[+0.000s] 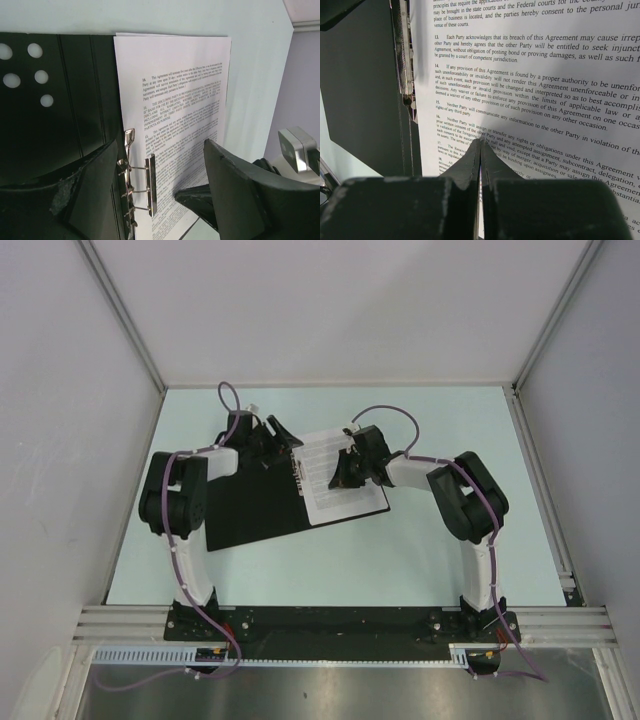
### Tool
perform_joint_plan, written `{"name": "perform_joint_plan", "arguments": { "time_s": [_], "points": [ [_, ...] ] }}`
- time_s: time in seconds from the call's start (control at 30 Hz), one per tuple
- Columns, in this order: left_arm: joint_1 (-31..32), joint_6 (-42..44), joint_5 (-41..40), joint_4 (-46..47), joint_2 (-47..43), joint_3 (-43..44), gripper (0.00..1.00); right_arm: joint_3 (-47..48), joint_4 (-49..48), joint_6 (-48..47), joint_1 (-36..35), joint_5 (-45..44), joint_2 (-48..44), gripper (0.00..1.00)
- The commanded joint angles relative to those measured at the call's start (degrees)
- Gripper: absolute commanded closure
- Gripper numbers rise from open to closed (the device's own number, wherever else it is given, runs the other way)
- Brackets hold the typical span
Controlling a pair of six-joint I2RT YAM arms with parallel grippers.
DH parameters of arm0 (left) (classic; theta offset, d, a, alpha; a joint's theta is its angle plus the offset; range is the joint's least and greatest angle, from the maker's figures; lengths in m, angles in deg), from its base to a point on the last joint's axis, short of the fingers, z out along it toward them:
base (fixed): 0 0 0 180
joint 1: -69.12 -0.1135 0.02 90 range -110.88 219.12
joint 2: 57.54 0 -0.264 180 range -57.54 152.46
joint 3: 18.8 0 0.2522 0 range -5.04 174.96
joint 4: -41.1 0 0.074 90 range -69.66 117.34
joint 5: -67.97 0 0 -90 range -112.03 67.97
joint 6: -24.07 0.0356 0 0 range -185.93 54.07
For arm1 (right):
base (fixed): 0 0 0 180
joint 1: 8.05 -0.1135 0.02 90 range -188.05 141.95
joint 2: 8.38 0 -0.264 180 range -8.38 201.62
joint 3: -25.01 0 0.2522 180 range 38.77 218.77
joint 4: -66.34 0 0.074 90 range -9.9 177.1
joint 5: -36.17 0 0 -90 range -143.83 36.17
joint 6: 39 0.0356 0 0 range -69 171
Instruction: Put the files into the folder
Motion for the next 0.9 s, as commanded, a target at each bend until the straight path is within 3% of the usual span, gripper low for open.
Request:
{"name": "perform_joint_plan", "arguments": {
  "time_s": [0.0,0.87],
  "points": [
    [-0.27,-1.36,1.06,3.27,2.06,2.01,0.25,1.76,-1.13,0.65,-0.42,-0.08,0.94,1.00],
    [0.08,-5.76,7.13,9.77,4.26,3.59,0.25,1.76,-1.57,1.00,-0.51,0.28,1.56,1.00]
  ]
}}
